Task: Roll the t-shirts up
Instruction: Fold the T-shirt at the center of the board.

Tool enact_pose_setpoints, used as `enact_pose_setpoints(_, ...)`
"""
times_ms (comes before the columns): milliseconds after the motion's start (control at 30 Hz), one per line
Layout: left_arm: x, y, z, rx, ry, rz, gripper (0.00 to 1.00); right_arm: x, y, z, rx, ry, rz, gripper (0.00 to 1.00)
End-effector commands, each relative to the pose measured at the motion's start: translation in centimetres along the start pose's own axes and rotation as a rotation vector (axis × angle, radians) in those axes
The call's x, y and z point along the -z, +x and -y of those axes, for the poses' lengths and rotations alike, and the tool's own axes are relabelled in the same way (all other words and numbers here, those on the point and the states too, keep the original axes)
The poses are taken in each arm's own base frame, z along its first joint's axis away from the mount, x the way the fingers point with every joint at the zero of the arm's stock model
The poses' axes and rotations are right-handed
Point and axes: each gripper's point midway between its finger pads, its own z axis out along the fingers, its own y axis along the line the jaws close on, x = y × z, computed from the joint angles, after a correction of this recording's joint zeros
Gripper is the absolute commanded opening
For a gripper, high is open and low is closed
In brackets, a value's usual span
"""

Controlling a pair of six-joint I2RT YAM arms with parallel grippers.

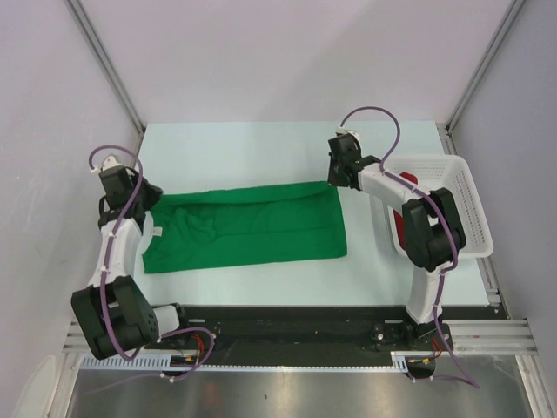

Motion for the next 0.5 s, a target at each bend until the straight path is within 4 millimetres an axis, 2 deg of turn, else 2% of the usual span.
enact_pose_setpoints(0, 1.1, 3.2, -2.8, 0.038, -0.084, -0.05, 0.0, 2.1, 1.2, 2.5, -0.032, 0.088, -0.009, 0.0)
enact_pose_setpoints(67, 1.5, 4.4, -3.7, 0.042, -0.103, -0.064, 0.0, 2.6, 1.7, 3.0, -0.039, 0.096, -0.014, 0.0)
enact_pose_setpoints(200, 2.0, 5.3, -4.8, 0.034, -0.139, -0.071, 0.0, 3.1, 3.2, 2.2, -0.035, 0.042, -0.04, 0.0)
enact_pose_setpoints(333, 2.1, 5.4, -5.4, 0.042, -0.159, -0.08, 0.0, 3.5, 4.7, 1.8, -0.027, 0.02, -0.062, 0.01)
enact_pose_setpoints(467, 2.8, 4.3, -5.5, 0.047, -0.165, -0.043, 0.0, 4.0, 4.9, 1.9, -0.032, 0.009, -0.062, 0.01)
